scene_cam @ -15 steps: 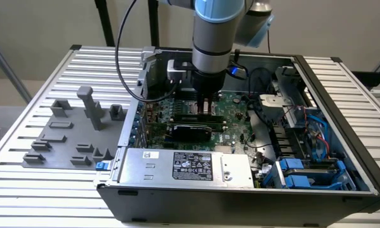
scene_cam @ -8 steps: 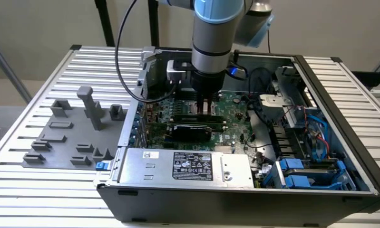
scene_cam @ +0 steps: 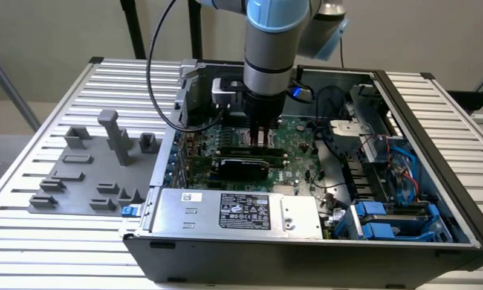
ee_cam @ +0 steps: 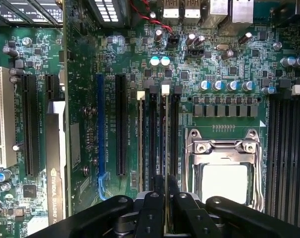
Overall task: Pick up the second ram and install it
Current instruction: 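Press down the second ram until it locks into place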
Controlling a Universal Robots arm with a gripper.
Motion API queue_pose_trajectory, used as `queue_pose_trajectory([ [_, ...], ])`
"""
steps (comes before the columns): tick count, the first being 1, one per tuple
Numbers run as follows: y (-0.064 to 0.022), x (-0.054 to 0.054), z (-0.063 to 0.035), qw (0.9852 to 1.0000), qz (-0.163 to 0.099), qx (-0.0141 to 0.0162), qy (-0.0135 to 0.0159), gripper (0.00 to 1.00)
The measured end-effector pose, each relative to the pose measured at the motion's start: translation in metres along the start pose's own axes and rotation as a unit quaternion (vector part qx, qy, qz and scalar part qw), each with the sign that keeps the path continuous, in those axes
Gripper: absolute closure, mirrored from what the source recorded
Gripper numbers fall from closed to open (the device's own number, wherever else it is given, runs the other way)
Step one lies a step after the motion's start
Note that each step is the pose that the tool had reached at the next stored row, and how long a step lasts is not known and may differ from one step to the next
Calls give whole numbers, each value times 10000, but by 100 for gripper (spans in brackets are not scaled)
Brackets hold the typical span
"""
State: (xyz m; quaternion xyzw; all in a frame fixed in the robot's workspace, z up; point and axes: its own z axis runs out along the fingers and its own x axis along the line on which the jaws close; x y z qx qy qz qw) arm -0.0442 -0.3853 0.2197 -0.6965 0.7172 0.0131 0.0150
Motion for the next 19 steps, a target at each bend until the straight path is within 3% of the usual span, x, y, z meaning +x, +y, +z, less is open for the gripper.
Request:
queue_pose_trajectory([
  [1, 1, 0, 1, 10000, 0, -2, 0, 100],
  [2, 1, 0, 2, 10000, 1, -1, 0, 0],
  [7, 0, -1, -22, 10000, 0, 1, -2, 0],
  [17, 14, -9, -238, 10000, 0, 0, -4, 0],
  [18, 16, -9, -245, 10000, 0, 0, -4, 100],
  [19, 17, -10, -252, 10000, 0, 0, -4, 100],
])
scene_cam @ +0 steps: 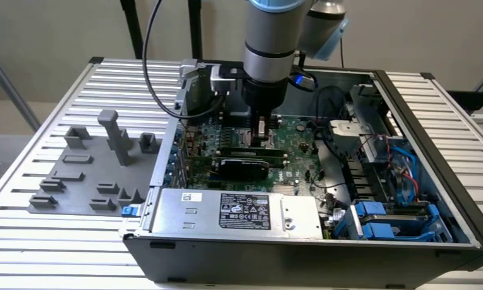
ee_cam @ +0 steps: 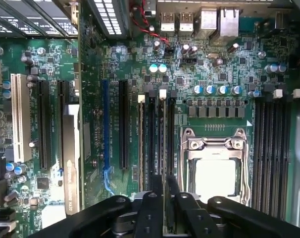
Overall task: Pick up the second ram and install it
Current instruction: 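Press down the second ram until it locks into place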
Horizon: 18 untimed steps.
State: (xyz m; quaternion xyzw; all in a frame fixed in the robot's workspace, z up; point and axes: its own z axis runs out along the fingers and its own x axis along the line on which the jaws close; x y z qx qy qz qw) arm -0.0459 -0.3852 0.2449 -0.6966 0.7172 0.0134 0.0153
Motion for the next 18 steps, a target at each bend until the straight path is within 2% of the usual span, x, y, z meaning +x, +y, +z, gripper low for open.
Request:
queue_pose_trajectory([
  [15, 1, 0, 1, 10000, 0, 4, -1, 100],
  [18, 2, -3, 25, 10000, 2, -12, 0, 100],
])
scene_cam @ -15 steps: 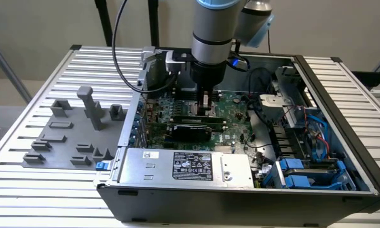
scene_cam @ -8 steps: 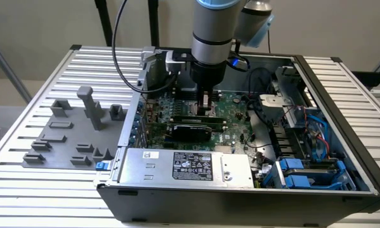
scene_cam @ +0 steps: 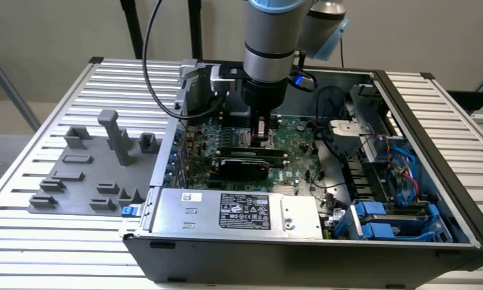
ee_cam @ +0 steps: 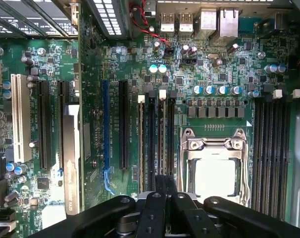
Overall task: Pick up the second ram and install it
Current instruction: 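Press down the second ram until it locks into place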
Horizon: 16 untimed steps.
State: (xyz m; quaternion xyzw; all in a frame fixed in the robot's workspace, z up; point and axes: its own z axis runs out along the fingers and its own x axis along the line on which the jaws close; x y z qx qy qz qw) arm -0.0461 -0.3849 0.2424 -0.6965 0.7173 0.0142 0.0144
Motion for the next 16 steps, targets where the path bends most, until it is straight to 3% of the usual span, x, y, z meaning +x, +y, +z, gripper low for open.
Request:
queue_pose_trajectory([
  [6, -22, -12, 62, 10000, 2, -74, 2, 100],
  [16, -31, -23, 163, 10000, 3, -80, 8, 100],
])
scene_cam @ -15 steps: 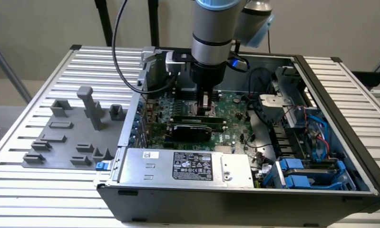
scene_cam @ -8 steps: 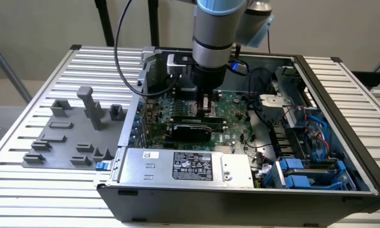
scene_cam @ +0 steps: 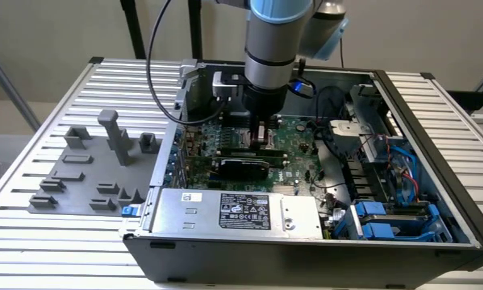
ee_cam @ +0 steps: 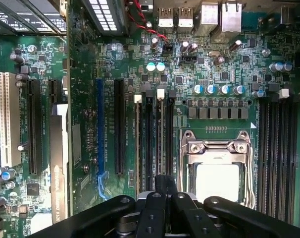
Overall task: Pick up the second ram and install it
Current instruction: 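Press down the second ram until it locks into place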
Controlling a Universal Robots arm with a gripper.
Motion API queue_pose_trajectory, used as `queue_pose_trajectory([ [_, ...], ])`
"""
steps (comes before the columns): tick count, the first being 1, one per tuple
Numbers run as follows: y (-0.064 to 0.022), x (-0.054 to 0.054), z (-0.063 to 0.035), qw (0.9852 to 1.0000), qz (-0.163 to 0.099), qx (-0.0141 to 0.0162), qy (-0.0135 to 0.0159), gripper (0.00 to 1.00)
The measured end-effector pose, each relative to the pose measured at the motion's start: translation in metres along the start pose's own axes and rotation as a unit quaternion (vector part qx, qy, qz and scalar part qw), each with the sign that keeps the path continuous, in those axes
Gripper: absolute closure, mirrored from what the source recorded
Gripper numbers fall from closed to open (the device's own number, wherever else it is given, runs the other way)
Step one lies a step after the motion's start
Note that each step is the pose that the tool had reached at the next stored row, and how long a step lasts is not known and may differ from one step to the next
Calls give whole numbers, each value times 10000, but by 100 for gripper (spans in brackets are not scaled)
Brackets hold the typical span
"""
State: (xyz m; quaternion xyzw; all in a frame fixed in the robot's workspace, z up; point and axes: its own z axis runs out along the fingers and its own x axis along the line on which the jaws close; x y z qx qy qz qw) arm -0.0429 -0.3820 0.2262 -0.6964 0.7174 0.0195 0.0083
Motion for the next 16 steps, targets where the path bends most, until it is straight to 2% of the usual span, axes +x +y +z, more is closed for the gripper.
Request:
queue_pose_trajectory([
  [4, 1, 4, 28, 10000, 0, -2, 6, 100],
  [5, 2, 4, 13, 10000, 0, -3, 7, 100],
  [6, 0, -4, -12, 10000, 0, 4, -13, 100],
  [10, 2, -9, -178, 10000, 0, -2, -6, 100],
  [16, 3, -9, -178, 10000, 0, -2, -6, 100],
])
